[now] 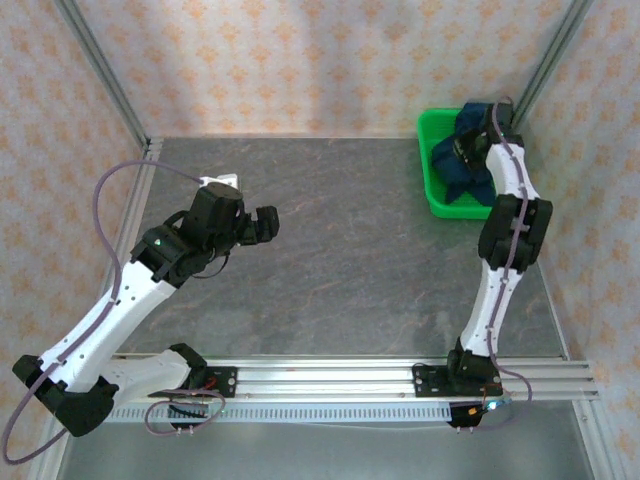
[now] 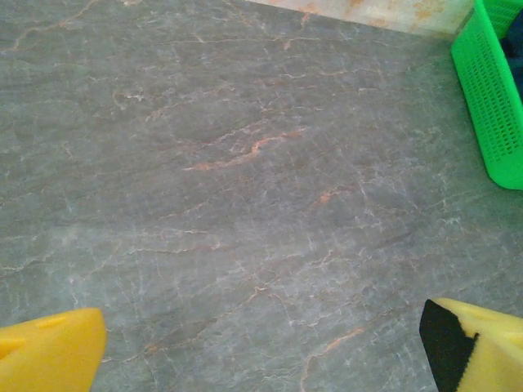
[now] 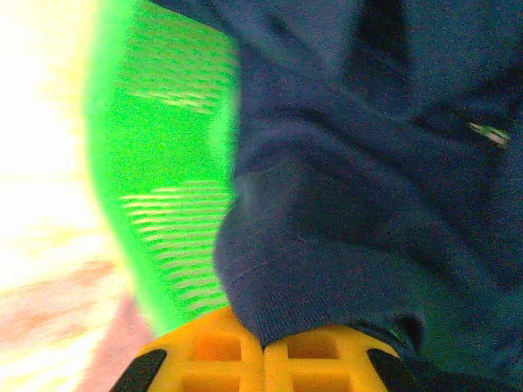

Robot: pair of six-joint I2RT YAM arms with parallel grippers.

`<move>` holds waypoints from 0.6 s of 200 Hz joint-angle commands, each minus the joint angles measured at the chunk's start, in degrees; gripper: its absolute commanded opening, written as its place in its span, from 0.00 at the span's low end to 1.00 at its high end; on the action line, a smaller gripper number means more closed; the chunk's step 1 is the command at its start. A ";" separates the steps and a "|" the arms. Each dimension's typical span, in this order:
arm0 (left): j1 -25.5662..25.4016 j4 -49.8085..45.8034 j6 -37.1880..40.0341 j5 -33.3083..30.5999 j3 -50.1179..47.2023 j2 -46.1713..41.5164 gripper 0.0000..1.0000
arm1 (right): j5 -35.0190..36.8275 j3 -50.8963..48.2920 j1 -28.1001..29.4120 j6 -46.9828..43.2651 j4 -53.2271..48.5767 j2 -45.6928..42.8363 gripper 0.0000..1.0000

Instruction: Fold and stack the t-shirts

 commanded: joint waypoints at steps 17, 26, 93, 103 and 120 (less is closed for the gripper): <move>0.24 1.56 0.31 -5.72 3.28 1.09 1.00 | -3.45 -5.26 2.10 4.48 20.64 -18.06 0.00; 0.88 1.93 0.69 -5.73 5.09 1.65 1.00 | -5.26 -6.79 2.64 5.88 24.67 -20.97 0.00; 9.45 5.17 3.92 -1.34 22.20 7.10 1.00 | -12.99 6.21 13.50 15.56 35.31 -32.86 0.00; 10.28 4.45 4.89 -1.88 25.55 7.77 1.00 | -12.80 11.89 16.04 14.74 32.21 -32.61 0.00; 11.60 3.40 6.23 -2.18 30.68 8.46 1.00 | -13.06 21.98 19.98 14.24 26.54 -30.53 0.00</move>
